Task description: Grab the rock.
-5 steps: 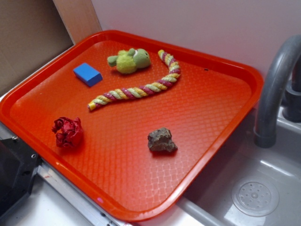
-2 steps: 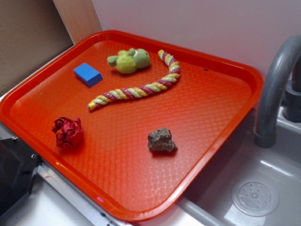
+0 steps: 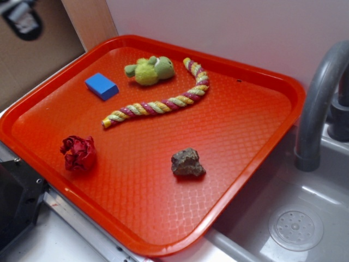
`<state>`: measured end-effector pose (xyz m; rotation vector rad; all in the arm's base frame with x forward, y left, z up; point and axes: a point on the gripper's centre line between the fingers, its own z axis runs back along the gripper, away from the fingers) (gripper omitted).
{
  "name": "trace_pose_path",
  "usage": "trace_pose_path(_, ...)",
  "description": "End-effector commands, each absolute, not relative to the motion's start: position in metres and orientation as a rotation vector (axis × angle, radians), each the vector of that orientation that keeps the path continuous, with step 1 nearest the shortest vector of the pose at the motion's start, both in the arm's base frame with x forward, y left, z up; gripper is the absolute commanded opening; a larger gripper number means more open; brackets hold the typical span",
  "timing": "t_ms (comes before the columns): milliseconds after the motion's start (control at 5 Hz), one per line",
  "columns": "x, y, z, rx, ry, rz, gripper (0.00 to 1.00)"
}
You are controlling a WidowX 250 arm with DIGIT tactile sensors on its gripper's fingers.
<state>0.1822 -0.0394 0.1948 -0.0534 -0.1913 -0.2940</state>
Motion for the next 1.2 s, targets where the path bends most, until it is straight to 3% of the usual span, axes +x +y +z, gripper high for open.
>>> trace_pose_path(0, 0.222, -0.104, 0.143, -0.132, -0.133, -0.568, 1.0)
trace_pose_path(200, 0.222, -0.129, 0.121, -0.187, -0.091, -0.688, 1.0)
trace_pose_path(400, 0.22, -0.148, 0.101, -0.135, -0.053, -0.745, 1.0)
trace_pose_path(1000, 0.211, -0.173, 0.058, -0.11, 0.064, -0.832, 1.0)
